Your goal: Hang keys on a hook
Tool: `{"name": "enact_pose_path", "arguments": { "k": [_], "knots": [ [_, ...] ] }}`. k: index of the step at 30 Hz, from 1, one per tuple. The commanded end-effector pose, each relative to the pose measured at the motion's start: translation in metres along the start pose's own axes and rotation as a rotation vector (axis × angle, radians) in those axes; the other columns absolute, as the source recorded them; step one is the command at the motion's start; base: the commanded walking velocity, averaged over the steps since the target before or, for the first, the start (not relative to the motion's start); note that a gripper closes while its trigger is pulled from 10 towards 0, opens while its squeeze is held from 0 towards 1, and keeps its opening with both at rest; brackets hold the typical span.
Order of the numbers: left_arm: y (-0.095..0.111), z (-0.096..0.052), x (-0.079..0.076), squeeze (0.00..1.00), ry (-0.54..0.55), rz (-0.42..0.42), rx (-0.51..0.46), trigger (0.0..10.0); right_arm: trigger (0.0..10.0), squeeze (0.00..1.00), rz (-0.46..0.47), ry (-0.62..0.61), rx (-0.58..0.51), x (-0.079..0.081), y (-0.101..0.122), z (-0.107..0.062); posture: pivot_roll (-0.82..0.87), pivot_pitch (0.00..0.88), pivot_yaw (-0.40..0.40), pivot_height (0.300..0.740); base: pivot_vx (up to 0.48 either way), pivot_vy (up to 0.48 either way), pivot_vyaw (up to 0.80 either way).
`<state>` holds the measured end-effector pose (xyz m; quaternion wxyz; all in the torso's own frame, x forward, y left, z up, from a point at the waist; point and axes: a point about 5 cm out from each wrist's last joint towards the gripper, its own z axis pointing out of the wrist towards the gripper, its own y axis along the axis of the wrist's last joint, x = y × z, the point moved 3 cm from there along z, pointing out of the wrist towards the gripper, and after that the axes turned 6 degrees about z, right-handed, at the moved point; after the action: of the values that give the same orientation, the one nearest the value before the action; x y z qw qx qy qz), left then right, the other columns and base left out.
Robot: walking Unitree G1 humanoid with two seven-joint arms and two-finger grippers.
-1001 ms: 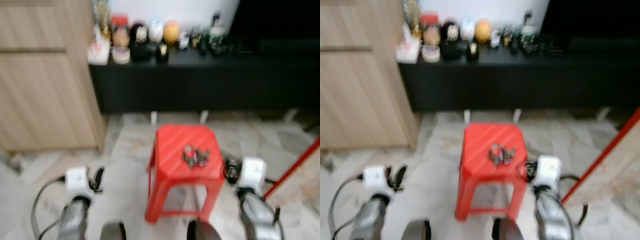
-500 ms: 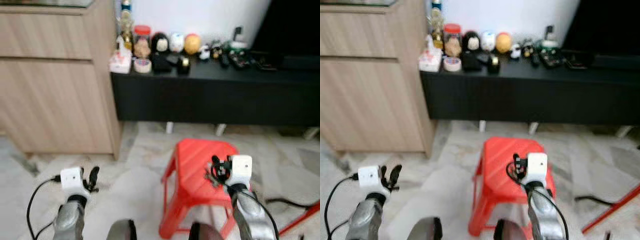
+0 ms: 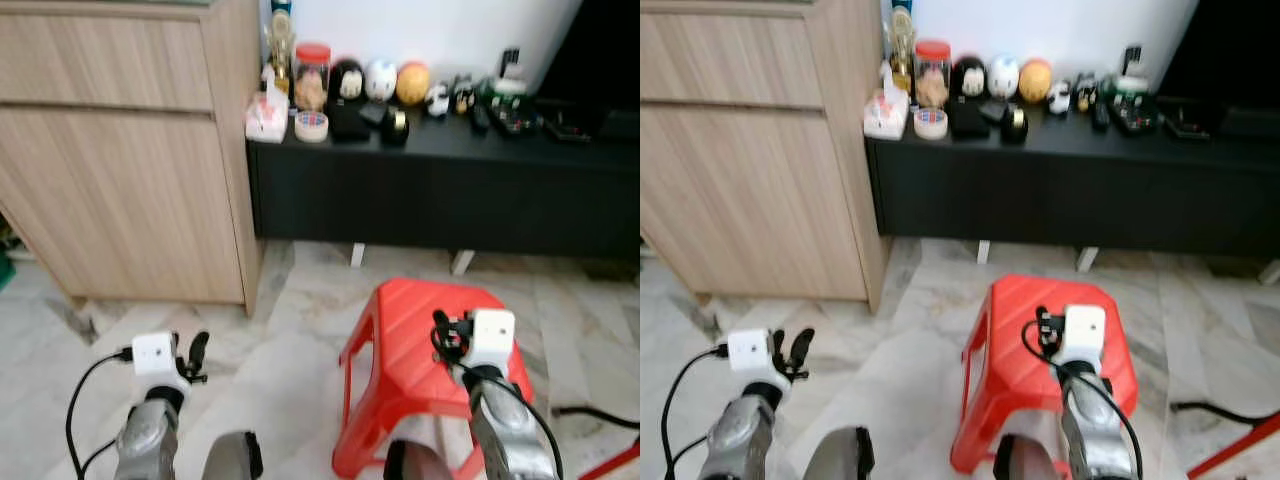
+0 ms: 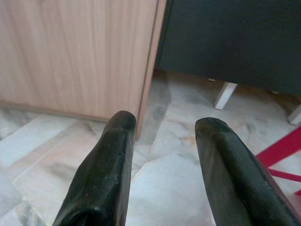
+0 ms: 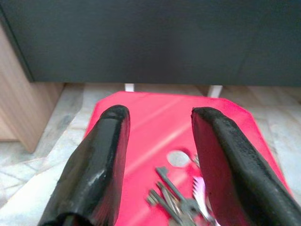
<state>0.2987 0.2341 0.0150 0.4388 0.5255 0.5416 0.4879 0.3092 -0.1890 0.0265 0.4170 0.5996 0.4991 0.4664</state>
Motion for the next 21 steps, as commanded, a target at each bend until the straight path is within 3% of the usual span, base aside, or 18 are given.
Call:
{"name": "enact_pose_path", "arguments": {
  "k": [1, 3, 12, 21],
  "knots": [
    [-0.0042, -0.0006, -0.0050, 0.00, -0.028, 0.006, 0.023, 10.0, 10.0, 0.00, 0.007, -0.032, 0.005, -0.0084, -0.0007, -0.0009, 0.06, 0.000, -0.079, 0.571, 0.000, 0.000, 0.00],
    [-0.0042, -0.0009, -0.0053, 0.00, -0.033, 0.019, 0.022, 10.0, 10.0, 0.00, 0.008, -0.033, 0.006, -0.0081, -0.0010, -0.0009, 0.06, 0.000, -0.079, 0.571, 0.000, 0.000, 0.00],
    [-0.0048, -0.0016, -0.0025, 0.00, -0.013, 0.017, 0.026, 10.0, 10.0, 0.00, 0.006, -0.026, 0.016, -0.0066, -0.0042, -0.0019, 0.06, 0.000, -0.078, 0.571, 0.108, -0.386, 0.00],
    [-0.0055, -0.0017, 0.0000, 0.00, -0.002, 0.013, 0.031, 10.0, 10.0, 0.00, 0.003, -0.013, 0.032, -0.0060, -0.0062, -0.0020, 0.06, 0.000, -0.076, 0.571, 0.000, 0.000, 0.00]
  ]
}}
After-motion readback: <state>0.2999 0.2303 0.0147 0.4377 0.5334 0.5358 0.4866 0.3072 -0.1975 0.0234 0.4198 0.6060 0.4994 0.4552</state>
